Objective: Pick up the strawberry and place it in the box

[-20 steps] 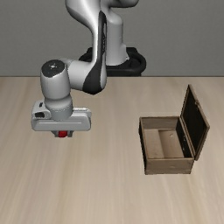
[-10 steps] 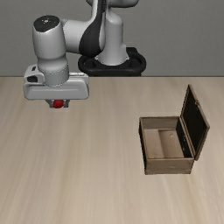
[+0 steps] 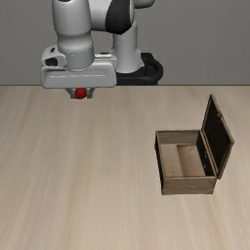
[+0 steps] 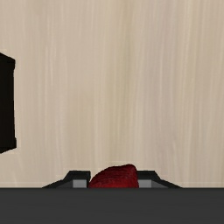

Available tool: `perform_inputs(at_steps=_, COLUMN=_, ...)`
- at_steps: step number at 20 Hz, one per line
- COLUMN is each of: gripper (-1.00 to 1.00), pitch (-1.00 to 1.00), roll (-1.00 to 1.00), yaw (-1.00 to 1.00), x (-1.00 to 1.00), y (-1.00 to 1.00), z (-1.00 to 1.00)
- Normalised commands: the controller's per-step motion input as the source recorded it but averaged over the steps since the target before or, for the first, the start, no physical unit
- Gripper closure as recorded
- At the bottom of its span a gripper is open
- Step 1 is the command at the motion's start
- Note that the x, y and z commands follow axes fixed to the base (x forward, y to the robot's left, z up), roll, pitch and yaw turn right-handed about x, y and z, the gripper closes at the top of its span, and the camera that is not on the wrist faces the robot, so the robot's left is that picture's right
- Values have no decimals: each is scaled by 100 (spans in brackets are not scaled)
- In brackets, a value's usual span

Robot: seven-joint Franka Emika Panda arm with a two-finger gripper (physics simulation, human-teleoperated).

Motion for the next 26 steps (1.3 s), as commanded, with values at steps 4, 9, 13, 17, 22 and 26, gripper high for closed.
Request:
perform_inputs(at_steps=4, gripper=100, pitch=0, roll=0, yaw=0, x=0, y=100, z=0)
perform_inputs(at_steps=9, gripper=100, pitch=0, roll=0, yaw=0, x=0, y=100, z=0)
perform_inputs(at_steps=13, gripper=100, pitch=0, roll=0, yaw=0, x=0, y=100, z=0)
perform_inputs(at_steps=17, gripper=100, pitch=0, roll=0, yaw=0, x=0, y=100, z=0)
perform_inputs(at_steps=22, gripper=100, pitch=0, roll=0, yaw=0, x=0, y=100, z=0)
perform_inputs(at_steps=26, gripper=100, pitch=0, roll=0, yaw=0, x=75, y=25, z=0)
